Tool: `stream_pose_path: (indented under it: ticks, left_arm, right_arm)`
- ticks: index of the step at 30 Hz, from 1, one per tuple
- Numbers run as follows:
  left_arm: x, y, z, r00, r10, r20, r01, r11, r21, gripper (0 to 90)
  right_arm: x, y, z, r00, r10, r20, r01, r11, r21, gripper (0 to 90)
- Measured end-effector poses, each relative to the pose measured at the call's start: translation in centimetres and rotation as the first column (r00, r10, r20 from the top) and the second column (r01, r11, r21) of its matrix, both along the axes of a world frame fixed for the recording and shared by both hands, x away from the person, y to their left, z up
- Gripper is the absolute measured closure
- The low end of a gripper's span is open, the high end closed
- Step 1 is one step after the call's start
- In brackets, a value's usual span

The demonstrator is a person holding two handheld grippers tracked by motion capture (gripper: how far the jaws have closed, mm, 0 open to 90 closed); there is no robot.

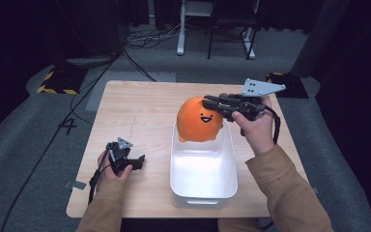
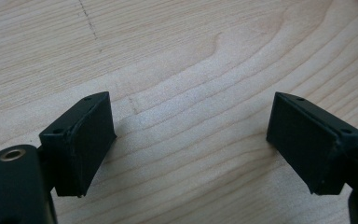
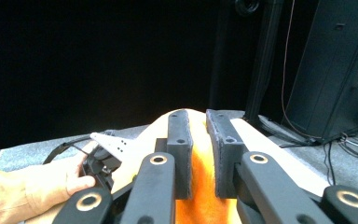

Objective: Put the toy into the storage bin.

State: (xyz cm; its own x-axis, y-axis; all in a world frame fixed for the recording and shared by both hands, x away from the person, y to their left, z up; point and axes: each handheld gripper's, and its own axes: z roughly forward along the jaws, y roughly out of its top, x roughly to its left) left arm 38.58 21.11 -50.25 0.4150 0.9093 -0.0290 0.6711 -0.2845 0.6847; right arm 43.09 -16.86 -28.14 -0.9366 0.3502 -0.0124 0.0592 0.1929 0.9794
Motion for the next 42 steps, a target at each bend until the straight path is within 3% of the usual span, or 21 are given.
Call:
stream_pose_path:
  ticks: [7,18,25,30,42]
  left_arm:
    - [0.0,0.0,0.0,1.0000,0.000,0.000,0.000,1.0000,0.000,15.3]
    - [0.0,0.0,0.0,1.0000,0.000,0.000,0.000,1.0000,0.000,15.3]
    - [0.0,0.0,0.0,1.0000,0.000,0.000,0.000,1.0000,0.000,15.3]
    - [0.0,0.0,0.0,1.0000,0.000,0.000,0.000,1.0000,0.000,15.3]
    - [0.0,0.0,0.0,1.0000,0.000,0.000,0.000,1.0000,0.000,15.3]
  right_arm:
    - [-0.1,0.4,-1.4,0.9997,-0.001,-0.026,0.001,1.000,-0.016,81.3]
    - [-0.2,1.3,-3.6,0.9981,-0.002,-0.061,-0.003,0.996,-0.095,80.9]
    - [-0.2,1.7,-5.1,0.9951,-0.007,-0.098,-0.009,0.987,-0.160,80.7]
    - [-0.1,2.2,-6.1,0.9920,-0.015,-0.126,-0.013,0.975,-0.221,80.4]
    - [0.1,2.7,-7.1,0.9841,-0.024,-0.176,-0.029,0.956,-0.291,80.0]
